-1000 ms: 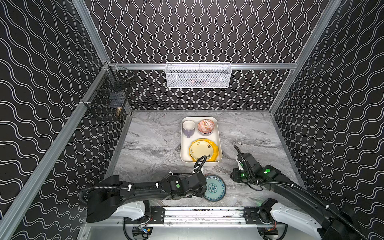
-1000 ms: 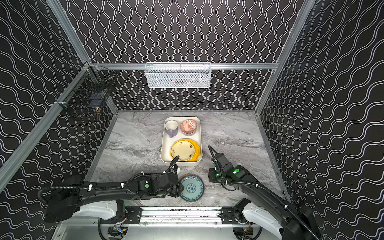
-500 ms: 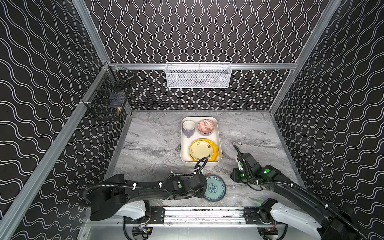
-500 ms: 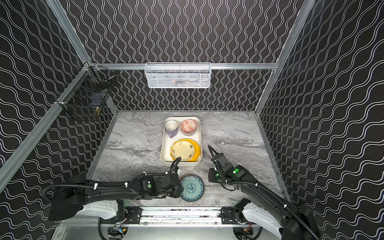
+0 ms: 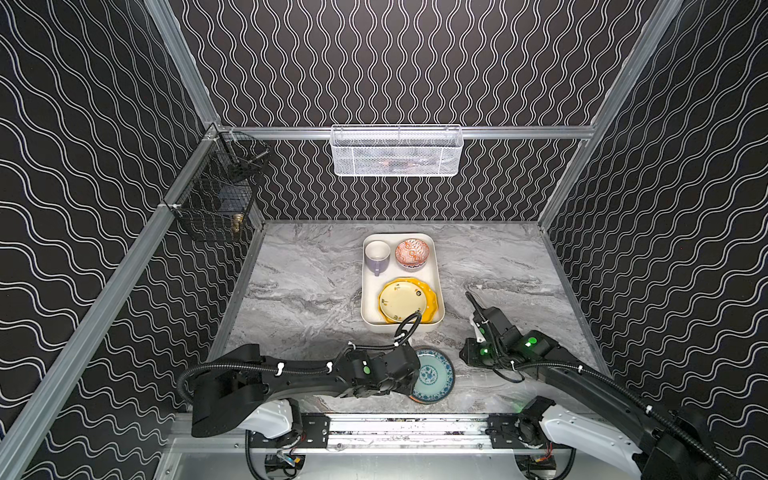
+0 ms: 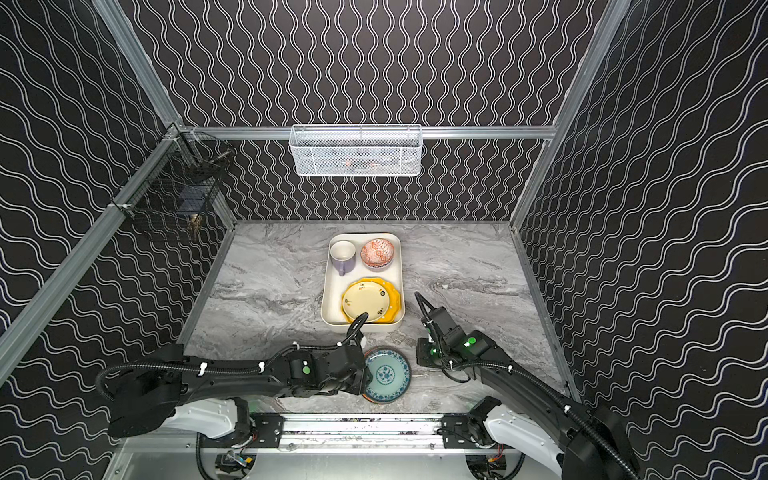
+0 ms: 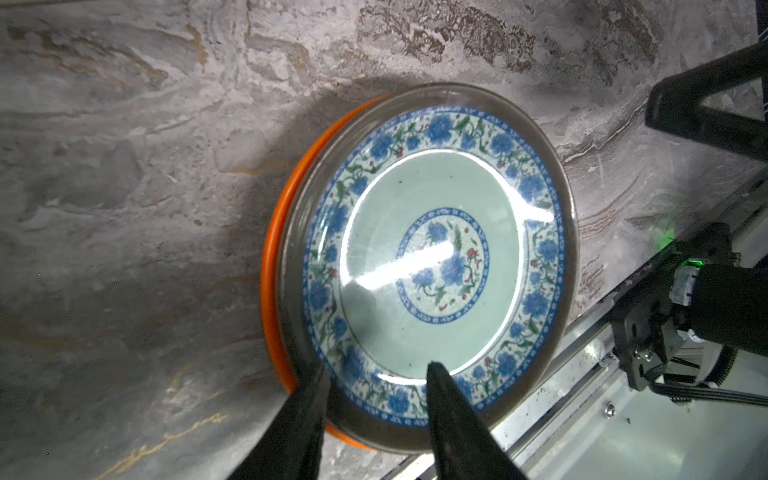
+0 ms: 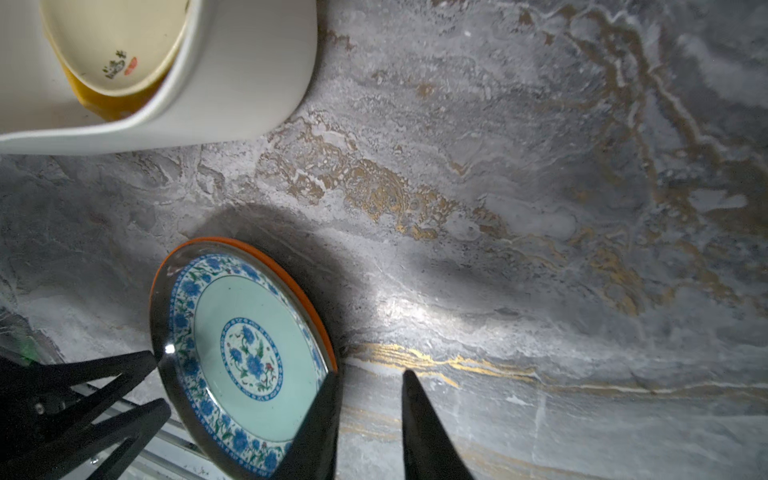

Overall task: Place the mixed dishes into the plastic bin
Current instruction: 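Grip the blue-floral plate rim with both grippers and tilt it up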

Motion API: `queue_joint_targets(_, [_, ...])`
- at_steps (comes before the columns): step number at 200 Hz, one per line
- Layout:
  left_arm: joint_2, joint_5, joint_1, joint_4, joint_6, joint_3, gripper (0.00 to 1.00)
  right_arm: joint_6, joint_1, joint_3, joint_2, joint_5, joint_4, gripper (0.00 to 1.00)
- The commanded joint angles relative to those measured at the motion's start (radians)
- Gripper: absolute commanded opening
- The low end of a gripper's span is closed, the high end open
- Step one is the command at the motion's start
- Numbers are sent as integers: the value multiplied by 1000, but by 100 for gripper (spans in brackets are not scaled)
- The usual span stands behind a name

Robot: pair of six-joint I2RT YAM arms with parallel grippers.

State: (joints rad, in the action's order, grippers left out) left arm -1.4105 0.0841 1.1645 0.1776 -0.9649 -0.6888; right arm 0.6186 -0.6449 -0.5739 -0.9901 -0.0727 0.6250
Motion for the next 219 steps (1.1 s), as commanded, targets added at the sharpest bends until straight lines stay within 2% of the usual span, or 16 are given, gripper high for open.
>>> queue_joint_targets(1, [-17,-4,0,-21,20,-13,44,35,-11,17,0,-29,-40,28])
queue_joint_targets(52, [-48,-21,0,-50,21,-9,43,55,-55,22,9,-29,-46,30])
queue_joint_targets(129, [-49,-28,0,-75,21,5,42,74,-97,51,-62,-45,-110,31])
queue_joint_targets(219, [-56,-42,0,-114,21,36,41,95,-108,85,-91,-75,-169,26])
